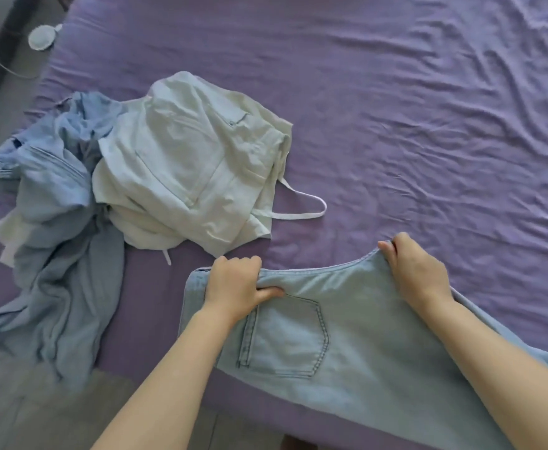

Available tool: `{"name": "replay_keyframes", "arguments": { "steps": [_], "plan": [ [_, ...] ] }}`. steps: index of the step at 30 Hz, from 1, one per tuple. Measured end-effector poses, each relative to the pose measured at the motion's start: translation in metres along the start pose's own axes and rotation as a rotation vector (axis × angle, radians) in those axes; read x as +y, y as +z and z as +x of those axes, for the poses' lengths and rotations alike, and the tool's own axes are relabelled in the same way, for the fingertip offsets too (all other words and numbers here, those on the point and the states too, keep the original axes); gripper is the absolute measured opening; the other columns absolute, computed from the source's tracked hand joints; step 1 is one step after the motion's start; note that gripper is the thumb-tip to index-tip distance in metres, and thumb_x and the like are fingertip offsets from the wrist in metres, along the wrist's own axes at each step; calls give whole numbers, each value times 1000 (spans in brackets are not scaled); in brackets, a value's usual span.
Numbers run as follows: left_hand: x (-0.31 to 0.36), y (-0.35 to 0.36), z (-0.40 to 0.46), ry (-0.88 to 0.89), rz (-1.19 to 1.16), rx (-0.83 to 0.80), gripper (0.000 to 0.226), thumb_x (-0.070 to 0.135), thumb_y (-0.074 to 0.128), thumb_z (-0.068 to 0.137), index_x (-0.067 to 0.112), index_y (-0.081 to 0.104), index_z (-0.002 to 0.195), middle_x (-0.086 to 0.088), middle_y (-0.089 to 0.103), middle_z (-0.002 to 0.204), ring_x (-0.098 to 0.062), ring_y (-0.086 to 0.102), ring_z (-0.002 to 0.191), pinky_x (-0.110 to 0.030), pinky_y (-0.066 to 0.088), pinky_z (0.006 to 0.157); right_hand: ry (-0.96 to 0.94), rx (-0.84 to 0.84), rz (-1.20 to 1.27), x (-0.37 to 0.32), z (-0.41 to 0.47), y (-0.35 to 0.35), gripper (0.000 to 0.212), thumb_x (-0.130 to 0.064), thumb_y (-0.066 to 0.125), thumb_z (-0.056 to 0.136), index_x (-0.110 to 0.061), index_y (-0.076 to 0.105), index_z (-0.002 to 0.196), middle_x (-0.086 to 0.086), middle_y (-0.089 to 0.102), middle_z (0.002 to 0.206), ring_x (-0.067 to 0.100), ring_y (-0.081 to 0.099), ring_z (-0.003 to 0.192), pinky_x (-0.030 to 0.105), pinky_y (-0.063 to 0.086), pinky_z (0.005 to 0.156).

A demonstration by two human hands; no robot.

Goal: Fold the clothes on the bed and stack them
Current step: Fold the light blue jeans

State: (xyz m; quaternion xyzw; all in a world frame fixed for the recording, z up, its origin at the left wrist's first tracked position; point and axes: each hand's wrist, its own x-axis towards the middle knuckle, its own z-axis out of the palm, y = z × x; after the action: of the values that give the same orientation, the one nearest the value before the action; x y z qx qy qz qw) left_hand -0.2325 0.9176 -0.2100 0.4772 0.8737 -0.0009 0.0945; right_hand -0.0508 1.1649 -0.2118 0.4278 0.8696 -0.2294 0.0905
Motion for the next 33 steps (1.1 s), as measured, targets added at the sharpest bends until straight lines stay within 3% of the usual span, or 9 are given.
{"name": "replay_keyframes", "arguments": {
  "steps": [5, 7, 9, 13, 17, 21, 26, 29, 33],
  "plan": [
    [26, 15, 14, -19, 161, 130, 50, 46, 84, 60, 13, 68, 94, -9, 65, 96, -30, 63, 94, -47, 50, 87, -85, 104, -209, 8, 20, 13, 36, -40, 39, 99, -7, 49, 89, 12, 59, 89, 36, 58, 76, 37, 31, 57],
    [55, 24, 9, 117, 59, 285, 35, 14, 70, 72, 16, 71, 107, -13, 65, 115, -33, 61, 111, -55, 46, 95, -75, 83, -282, 9, 25, 17, 39, -39, 37, 101, -4, 52, 92, 14, 60, 91, 36, 56, 81, 39, 32, 62],
    [96, 32, -4, 298, -65, 278, 43, 15, 55, 79, 20, 66, 121, -13, 58, 132, -34, 54, 124, -60, 40, 100, -75, 101, -238, 7, 25, 17, 36, -33, 42, 100, -1, 55, 93, 18, 61, 93, 37, 55, 86, 43, 34, 70],
    [146, 44, -13, 325, -25, -128, 76, 65, 54, 78, 30, 40, 144, -10, 28, 155, -34, 20, 143, -68, 16, 108, -82, 187, -42, 11, -2, 10, 27, -23, 63, 90, -1, 64, 106, 19, 62, 116, 39, 56, 108, 47, 40, 91],
    [149, 50, 1, 262, 79, -474, 86, 70, 34, 86, 32, -7, 151, -8, -32, 150, -31, -40, 133, -63, -27, 103, -125, 196, -187, 52, -51, 6, 52, -21, 80, 74, -2, 62, 120, 22, 59, 125, 40, 57, 115, 60, 38, 99],
    [169, 31, 5, 164, 49, -495, 77, 46, 48, 88, 25, 12, 152, -14, -7, 160, -33, -11, 146, -60, -14, 111, -126, 131, -215, 101, -93, -1, 60, -15, 88, 61, -3, 65, 115, 22, 59, 125, 39, 58, 113, 65, 41, 94],
    [251, -4, 15, 337, -208, -107, 49, 12, 85, 54, 8, 73, 102, -21, 64, 117, -37, 61, 112, -54, 51, 89, -142, 100, -221, 160, -132, -17, 37, -30, 80, 70, -8, 70, 98, 19, 58, 128, 37, 55, 119, 64, 38, 99],
    [308, -9, 26, 499, -322, 42, 25, 11, 78, 70, 13, 75, 95, -13, 68, 113, -32, 64, 108, -51, 52, 89, -176, 165, -132, 197, -155, -24, 37, -38, 51, 86, -13, 68, 107, 17, 58, 129, 31, 51, 122, 53, 35, 104],
    [365, -5, 50, 646, -122, -296, 37, 25, 67, 86, 23, 63, 123, 0, 58, 133, -26, 41, 136, -56, 23, 113, -255, 81, -137, 251, -189, -36, 80, -19, 82, 60, -19, 45, 130, 12, 60, 126, 27, 58, 116, 49, 36, 103]
  ]
}}
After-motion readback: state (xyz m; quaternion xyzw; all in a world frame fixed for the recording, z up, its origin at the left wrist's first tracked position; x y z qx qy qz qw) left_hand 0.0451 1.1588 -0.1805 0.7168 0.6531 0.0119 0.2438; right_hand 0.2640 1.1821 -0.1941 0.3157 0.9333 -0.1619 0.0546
